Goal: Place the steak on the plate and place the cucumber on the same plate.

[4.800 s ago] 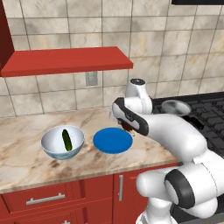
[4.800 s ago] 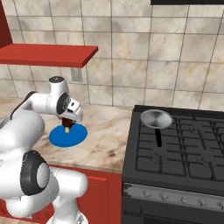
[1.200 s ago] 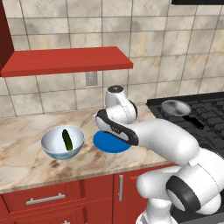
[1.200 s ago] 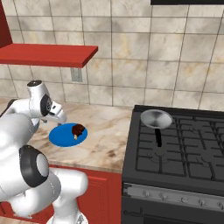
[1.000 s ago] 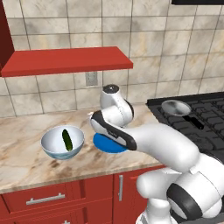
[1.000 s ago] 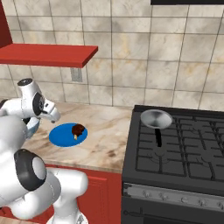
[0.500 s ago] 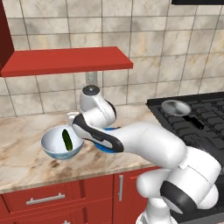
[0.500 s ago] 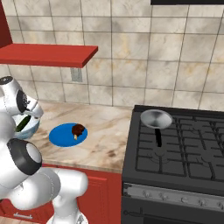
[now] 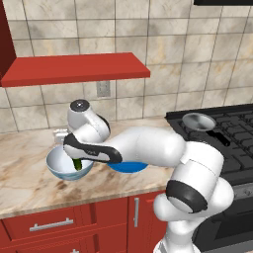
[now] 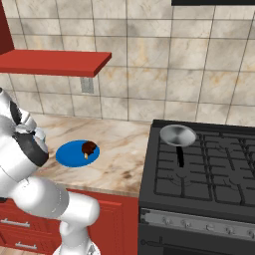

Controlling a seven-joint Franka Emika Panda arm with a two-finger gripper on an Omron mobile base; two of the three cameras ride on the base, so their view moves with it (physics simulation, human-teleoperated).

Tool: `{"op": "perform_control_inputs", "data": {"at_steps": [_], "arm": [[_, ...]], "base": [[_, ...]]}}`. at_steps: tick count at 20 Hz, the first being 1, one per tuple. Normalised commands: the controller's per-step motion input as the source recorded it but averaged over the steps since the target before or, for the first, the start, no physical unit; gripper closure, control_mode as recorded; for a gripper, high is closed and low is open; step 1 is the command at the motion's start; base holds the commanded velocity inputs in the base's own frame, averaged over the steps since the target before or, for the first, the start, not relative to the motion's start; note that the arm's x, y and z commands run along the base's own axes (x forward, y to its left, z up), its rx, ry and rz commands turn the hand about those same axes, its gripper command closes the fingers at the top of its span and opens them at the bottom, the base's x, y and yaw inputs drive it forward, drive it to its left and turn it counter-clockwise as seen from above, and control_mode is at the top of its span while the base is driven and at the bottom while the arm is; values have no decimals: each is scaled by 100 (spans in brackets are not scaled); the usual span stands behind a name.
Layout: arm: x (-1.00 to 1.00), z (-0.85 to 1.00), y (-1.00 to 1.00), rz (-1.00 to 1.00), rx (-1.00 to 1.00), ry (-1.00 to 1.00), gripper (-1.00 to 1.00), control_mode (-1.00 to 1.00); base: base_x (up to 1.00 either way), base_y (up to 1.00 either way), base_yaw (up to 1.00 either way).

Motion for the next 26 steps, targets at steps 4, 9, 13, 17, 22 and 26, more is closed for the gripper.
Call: {"op": "perform_control_inputs", "data": {"at_steps": [4,9,13,17,22,26], "arm": [[5,-42,16,0,0,7,-100,-100],[0,-31,-1,0,0,9,-100,-100],[0,-22,-9,0,0,0,-100,-100],[0,-25,0,0,-1,0,-100,-100],[0,-32,0,0,-2,0,-100,-100],[0,-16,0,0,0,0,-100,-100]], "base": [[0,0,0],[0,0,0],[0,0,0],[0,0,0],[0,0,0],[0,0,0]]}}
